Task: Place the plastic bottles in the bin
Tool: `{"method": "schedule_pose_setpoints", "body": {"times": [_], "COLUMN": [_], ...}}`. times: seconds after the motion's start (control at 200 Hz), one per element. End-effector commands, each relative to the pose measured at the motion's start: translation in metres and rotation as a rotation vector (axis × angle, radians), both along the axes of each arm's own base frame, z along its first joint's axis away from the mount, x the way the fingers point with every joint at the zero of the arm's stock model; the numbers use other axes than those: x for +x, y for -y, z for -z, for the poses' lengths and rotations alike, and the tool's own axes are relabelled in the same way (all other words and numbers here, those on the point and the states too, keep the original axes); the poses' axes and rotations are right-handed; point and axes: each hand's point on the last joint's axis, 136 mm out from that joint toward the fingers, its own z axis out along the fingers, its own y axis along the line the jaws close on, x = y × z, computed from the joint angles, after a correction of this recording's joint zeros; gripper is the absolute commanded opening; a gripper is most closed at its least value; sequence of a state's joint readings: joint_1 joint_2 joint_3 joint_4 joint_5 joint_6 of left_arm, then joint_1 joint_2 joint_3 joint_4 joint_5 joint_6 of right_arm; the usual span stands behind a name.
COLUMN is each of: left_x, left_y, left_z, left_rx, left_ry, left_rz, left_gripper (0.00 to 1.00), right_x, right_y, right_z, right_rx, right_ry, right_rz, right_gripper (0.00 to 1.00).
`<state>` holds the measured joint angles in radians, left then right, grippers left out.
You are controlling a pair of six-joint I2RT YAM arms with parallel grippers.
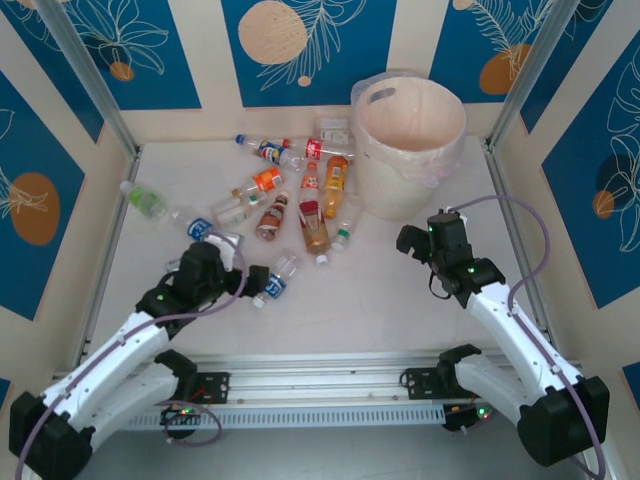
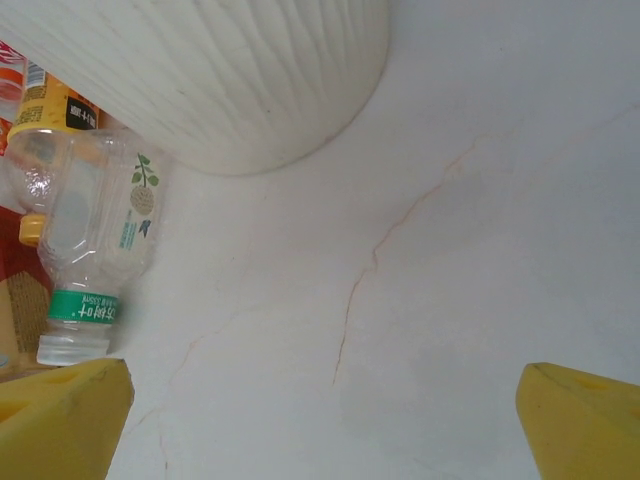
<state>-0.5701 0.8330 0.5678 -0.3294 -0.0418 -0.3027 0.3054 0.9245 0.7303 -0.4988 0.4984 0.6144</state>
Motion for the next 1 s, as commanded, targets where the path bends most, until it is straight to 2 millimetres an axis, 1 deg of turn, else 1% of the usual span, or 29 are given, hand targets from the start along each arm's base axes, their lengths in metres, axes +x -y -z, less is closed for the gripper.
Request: {"method": "schedule_pose_setpoints", "body": {"times": [0.0,0.08,0.18,0.285,0.41,0.52,0.69,0.8,0.86,0.995], "left_x": [0.000,0.000,-0.003,-0.007,-0.002,0.007,0.019,0.022,0.023,0.022], "left_y": [0.012,0.025,0.041,0.049,0.056,0.056,0.047,0.044,0.042,0.040], "left_z": [0.013,0.018,0.027,0.046,0.063,0.074,0.087,0.096,0.100,0.104], "left_rx": [0.142,0.228,0.247,0.271,0.295,0.328,0.378,0.410,0.417,0.418], "left_ry": [-0.024,-0.024,-0.044,-0.084,-0.105,-0.110,-0.095,-0.100,-0.103,-0.095], "left_rz": [0.028,0.080,0.150,0.186,0.198,0.169,0.096,0.079,0.076,0.075], "left_gripper": [1.00,1.00,1.00,1.00,0.99,0.95,0.88,0.83,0.78,0.63], "right_x": [-0.005,-0.006,-0.007,-0.006,-0.002,0.000,0.001,0.002,0.003,0.004], "right_y": [-0.001,-0.005,-0.009,-0.016,-0.024,-0.029,-0.036,-0.040,-0.042,-0.046], "right_z": [-0.010,-0.012,-0.014,-0.014,-0.017,-0.018,-0.016,-0.015,-0.014,-0.011], "right_rx": [0.025,0.035,0.047,0.063,0.084,0.091,0.104,0.110,0.108,0.114], "right_ry": [-0.003,-0.003,-0.006,-0.006,0.004,0.005,0.000,-0.003,-0.007,-0.020], "right_rz": [0.035,0.026,0.017,0.002,-0.019,-0.027,-0.041,-0.047,-0.051,-0.061], "right_gripper": [0.99,0.99,0.99,0.99,0.99,0.99,0.99,0.99,0.99,0.99]}}
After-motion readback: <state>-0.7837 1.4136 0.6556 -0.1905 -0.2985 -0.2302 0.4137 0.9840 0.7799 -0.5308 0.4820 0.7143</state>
